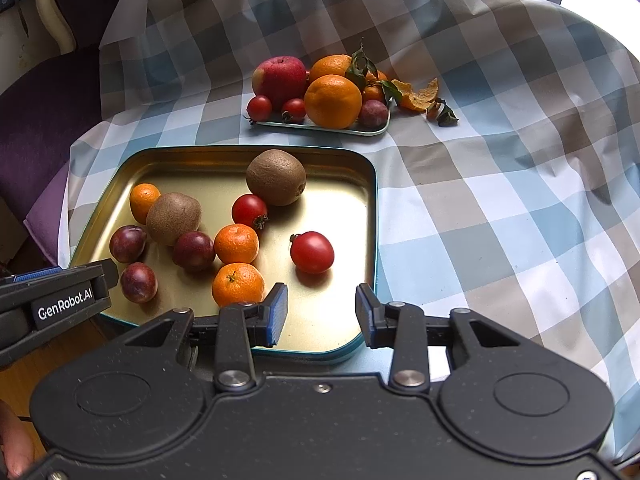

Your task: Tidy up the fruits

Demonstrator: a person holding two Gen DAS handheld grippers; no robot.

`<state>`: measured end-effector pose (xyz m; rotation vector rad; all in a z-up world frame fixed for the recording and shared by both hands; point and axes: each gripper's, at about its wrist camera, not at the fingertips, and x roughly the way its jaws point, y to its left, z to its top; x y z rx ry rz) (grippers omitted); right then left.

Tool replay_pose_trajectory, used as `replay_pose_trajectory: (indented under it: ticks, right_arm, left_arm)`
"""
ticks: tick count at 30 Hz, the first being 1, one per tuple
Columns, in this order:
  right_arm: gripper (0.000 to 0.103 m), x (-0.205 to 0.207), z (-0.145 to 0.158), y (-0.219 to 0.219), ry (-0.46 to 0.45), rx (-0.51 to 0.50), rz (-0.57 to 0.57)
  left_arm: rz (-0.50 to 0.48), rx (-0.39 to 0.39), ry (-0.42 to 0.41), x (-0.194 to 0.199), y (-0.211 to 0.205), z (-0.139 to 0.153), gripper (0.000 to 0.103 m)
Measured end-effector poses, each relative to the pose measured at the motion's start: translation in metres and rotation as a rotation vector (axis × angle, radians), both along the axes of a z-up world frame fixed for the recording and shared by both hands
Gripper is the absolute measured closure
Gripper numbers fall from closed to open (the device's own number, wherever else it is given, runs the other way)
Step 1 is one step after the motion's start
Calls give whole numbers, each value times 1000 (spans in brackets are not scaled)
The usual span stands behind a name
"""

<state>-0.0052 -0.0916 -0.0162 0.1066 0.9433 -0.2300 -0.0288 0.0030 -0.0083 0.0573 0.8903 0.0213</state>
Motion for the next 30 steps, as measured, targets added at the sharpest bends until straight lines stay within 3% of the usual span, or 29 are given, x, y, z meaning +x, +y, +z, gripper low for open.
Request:
replay_pose_trajectory:
  ticks: [30]
  right_arm:
    - [57,-3,-8,-2,22,-7,2]
  left_arm:
    - [-33,29,5,-2,-11,-2,58]
